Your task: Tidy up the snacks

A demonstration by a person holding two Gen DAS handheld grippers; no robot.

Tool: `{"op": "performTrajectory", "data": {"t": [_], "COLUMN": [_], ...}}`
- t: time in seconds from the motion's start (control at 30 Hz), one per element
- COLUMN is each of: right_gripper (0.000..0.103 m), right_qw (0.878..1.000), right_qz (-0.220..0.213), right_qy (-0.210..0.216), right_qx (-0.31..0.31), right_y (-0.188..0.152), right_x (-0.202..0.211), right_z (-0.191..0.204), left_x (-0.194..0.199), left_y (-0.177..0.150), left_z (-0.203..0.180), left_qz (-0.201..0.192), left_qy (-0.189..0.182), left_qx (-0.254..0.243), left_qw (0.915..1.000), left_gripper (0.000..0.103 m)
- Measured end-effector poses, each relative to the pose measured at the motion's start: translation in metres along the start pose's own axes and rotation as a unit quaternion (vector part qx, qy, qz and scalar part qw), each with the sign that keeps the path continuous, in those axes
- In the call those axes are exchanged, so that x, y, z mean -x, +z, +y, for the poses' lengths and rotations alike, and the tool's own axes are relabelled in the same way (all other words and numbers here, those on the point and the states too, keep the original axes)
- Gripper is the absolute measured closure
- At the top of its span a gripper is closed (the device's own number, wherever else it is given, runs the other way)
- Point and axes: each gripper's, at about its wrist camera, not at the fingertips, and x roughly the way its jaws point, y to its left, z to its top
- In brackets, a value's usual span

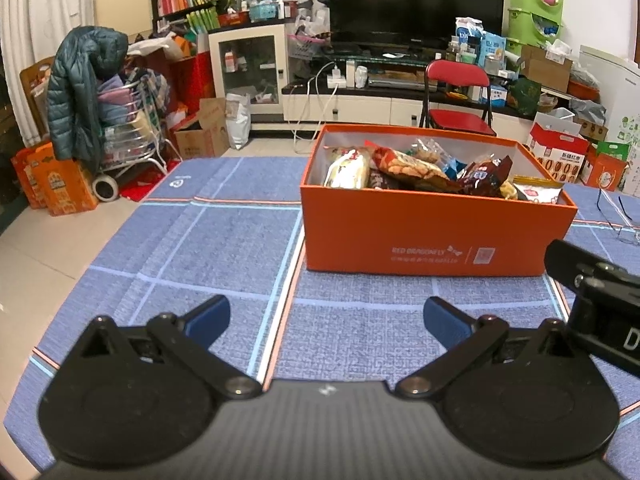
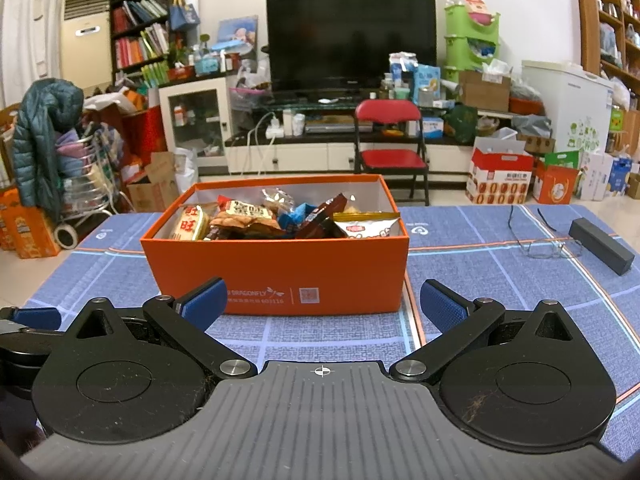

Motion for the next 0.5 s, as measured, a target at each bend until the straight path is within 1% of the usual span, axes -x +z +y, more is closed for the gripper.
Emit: {"op": "performTrajectory", "data": {"t": [0.07, 0.17, 0.23, 0.37, 0.5], "right_gripper": [0.008, 0.007, 0.008, 0.008, 0.008], "right_qw": [1.0, 1.0, 1.0, 1.0, 1.0], "right_qz": [-0.003, -0.005, -0.003, -0.002, -0.001], "right_qy": [0.003, 0.003, 0.004, 0.005, 0.008], "right_qx": [-0.004, -0.003, -0.003, 0.005, 0.012], "right_y": [0.001, 0.001, 0.001, 0.0, 0.0], "right_x": [0.001, 0.001, 0.001, 0.002, 0.002], "right_z": [-0.001, -0.001, -0.001, -0.001, 0.001], "left_x": [0.001, 0.007, 0.007, 0.002, 0.005], "left_y": [0.0, -0.001, -0.001, -0.002, -0.004], "left_z": [0.0, -0.006, -0.007, -0.007, -0.012], "left_qz": [-0.004, -0.024, -0.021, 0.0, -0.014], "left_qy": [-0.002, 0.016, 0.016, -0.004, 0.002], "left_qx": [0.003, -0.011, -0.011, -0.003, -0.026], "left_qw": [1.0, 0.9995, 0.9996, 1.0, 0.9996], "left_gripper": [0.001, 0.001, 0.001, 0.001, 0.001]}}
